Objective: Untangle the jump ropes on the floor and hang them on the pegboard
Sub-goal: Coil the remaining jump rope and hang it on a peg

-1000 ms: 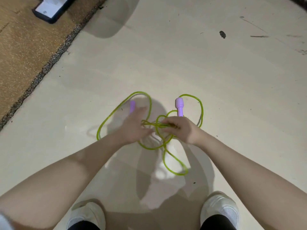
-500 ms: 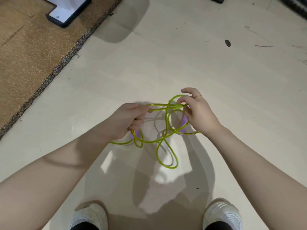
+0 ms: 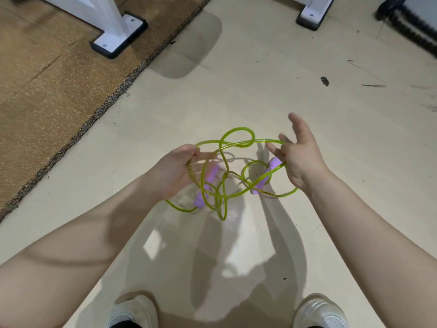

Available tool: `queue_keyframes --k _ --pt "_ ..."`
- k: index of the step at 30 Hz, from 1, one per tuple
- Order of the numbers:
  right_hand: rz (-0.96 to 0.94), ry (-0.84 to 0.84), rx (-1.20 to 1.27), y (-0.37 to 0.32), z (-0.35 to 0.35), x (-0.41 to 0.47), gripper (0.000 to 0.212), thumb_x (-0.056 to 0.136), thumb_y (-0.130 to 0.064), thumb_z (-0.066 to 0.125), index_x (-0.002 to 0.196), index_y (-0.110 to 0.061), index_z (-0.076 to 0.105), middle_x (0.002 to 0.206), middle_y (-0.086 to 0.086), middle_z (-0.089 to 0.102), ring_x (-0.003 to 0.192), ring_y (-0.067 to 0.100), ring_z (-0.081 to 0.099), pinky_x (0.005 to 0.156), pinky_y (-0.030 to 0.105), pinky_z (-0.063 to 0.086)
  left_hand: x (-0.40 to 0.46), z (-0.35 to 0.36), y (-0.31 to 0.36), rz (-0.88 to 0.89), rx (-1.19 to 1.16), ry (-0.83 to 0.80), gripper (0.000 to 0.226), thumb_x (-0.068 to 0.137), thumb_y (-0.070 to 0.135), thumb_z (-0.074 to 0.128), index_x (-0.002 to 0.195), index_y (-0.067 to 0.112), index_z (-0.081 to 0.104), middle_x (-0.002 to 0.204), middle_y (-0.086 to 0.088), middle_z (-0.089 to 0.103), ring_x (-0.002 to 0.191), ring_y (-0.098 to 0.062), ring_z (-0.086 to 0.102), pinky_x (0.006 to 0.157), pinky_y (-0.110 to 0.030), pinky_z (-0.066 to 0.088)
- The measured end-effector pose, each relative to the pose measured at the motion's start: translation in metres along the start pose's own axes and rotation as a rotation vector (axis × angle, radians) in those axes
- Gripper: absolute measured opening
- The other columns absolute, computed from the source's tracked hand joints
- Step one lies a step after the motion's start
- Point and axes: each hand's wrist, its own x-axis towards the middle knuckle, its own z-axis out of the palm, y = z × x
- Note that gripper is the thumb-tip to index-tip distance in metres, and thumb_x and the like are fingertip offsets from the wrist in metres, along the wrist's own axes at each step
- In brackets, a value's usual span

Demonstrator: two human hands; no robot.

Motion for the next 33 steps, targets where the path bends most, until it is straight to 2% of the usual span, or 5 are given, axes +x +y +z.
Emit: queue_keyframes --k 11,18,25,29,33 --pt "0.161 -0.156 -0.592 -0.002 -0.031 -0.003 0.026 0.09 -0.011 0.059 0.065 -0.006 0.052 0.044 0.003 0.043 0.027 0.01 0.036 0.033 0.014 0.03 0.008 0.026 0.028 0.138 -0.561 0.286 0.031 0.103 0.015 0.025 0.073 0.013 0.034 0.058 -0.004 0.058 0.027 -0.006 0.025 0.032 -0.013 0.023" --pt "0.289 -0.037 0.949 -0.03 -0.029 -0.005 0.055 0.097 -0.016 0.045 0.042 -0.013 0.04 0.048 0.002 0.058 0.046 0.013 0.062 0.055 0.022 0.057 0.003 0.018 0.061 0.297 -0.669 0.321 0.038 0.102 0.013 0.031 0.139 0.001 0.033 0.136 -0.017 0.048 0.125 -0.023 0.048 0.104 -0.027 0.039" --pt "-0.031 0.135 1.093 -0.083 -0.021 0.007 0.034 0.1 -0.026 0.039 0.068 -0.017 0.045 0.101 0.001 0.062 0.093 0.008 0.056 0.088 0.021 0.035 -0.015 0.04 0.09 0.516 -0.327 0.434 0.021 0.098 0.006 0.041 0.08 0.017 0.042 0.084 0.003 0.045 0.078 -0.005 0.043 0.074 -0.014 0.035" --pt "-0.299 0.245 0.255 -0.087 -0.03 0.009 0.012 0.094 -0.023 0.046 0.09 -0.029 0.055 0.12 -0.008 0.048 0.114 0.005 0.041 0.109 0.031 0.013 -0.031 0.056 0.103 0.677 0.233 0.493 0.003 0.1 0.015 0.038 0.101 0.013 0.04 0.127 0.003 0.042 0.103 0.012 0.041 0.081 -0.004 0.031" --pt "-0.213 0.35 -1.032 -0.058 -0.05 0.016 0.072 0.091 -0.023 0.049 0.149 -0.034 0.006 0.158 0.008 -0.015 0.146 0.025 -0.004 0.112 0.053 -0.01 -0.041 0.05 0.104 0.886 0.817 0.537 0.004 0.099 0.006 0.036 0.095 0.005 0.035 0.152 -0.019 0.018 0.142 -0.019 0.018 0.101 -0.006 0.013"
